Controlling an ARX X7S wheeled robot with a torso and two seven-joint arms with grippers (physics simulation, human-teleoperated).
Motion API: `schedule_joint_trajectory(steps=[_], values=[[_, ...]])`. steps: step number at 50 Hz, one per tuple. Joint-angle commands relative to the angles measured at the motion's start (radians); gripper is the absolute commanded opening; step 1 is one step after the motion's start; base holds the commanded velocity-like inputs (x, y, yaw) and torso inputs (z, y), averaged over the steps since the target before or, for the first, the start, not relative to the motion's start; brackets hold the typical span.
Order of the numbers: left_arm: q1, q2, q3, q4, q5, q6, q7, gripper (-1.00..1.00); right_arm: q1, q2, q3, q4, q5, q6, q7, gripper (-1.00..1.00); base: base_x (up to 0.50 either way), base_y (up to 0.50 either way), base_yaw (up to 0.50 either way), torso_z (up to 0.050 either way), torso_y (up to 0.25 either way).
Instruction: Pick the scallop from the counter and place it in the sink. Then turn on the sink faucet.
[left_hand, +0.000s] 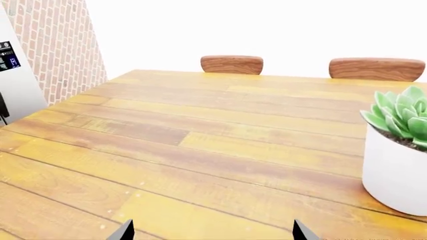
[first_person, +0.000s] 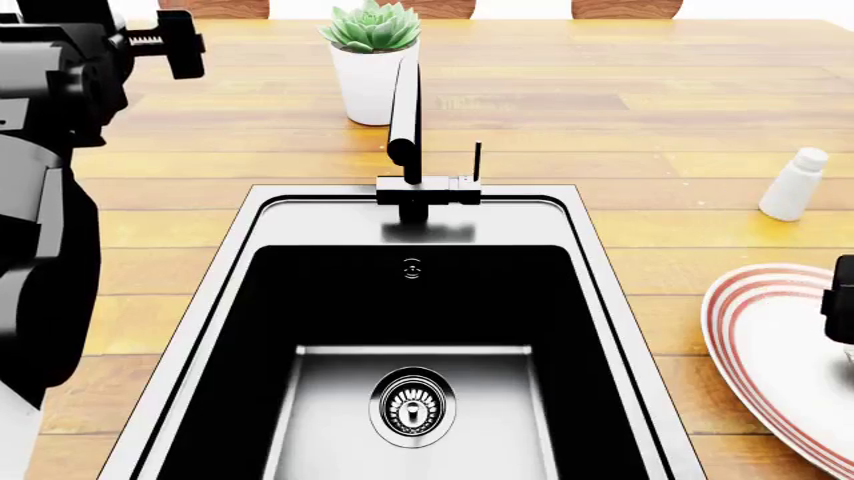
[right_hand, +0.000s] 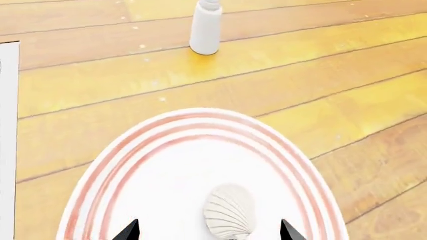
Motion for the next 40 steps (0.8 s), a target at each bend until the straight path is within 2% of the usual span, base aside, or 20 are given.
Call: schedule_joint_trajectory(steps=[1,40], values=[[0.005,0.018,-0.02,-0.012,0.016,0.003,0.015,1.0,-0.075,0.012,0.016,0.098,-0.088,-0.068,-0.128,1.0,0.0,0.0,0.0,0.0,0.0],[0.016,0.02,-0.022,-0.012,0.02,0.005,0.016,1.0,-0.227,-0.004,-0.022,0.232,-0.201,-0.192,-0.309,1.0,0.0,0.0,0.0,0.0,0.0]])
